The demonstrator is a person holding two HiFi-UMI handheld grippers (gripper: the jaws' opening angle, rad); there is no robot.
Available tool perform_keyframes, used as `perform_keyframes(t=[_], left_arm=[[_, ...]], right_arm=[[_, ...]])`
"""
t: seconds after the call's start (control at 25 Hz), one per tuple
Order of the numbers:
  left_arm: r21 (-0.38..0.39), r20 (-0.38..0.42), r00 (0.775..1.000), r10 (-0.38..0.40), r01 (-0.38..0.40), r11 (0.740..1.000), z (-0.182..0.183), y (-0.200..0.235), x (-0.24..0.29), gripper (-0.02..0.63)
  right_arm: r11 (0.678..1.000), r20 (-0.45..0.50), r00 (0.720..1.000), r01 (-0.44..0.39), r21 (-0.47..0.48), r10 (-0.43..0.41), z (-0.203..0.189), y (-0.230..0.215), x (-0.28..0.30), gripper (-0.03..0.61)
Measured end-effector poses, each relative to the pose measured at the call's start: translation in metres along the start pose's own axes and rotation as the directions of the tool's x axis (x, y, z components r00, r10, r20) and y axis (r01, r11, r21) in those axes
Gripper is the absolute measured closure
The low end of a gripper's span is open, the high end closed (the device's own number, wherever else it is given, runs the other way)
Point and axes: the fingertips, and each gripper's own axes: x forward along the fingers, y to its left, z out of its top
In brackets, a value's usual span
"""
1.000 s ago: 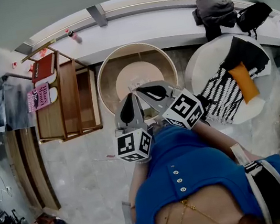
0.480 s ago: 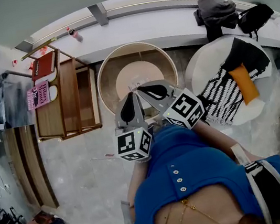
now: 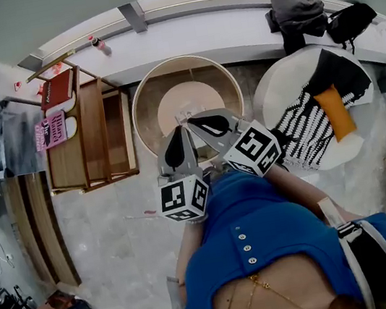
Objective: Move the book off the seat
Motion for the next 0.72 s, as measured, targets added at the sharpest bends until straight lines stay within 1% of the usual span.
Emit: perform_keyframes(t=[0.56,0.72], left_arm=[[0.002,-0.012,1.0,0.005,-0.005,1.0,-0.002,0.007,0.004,0.614],[-0.007,-0.015,1.0,0.004,-0.004,1.0,-0.002,0.01,0.008,0.614]], right_arm=[[1.0,-0.012,1.0,0.003,0.009,-0.003,-0.002,-0.003,0.007,0.58],[1.0,-0.018,1.0,0.006,0.011,-0.006,-0.002,-0.005,0.011,0.58]])
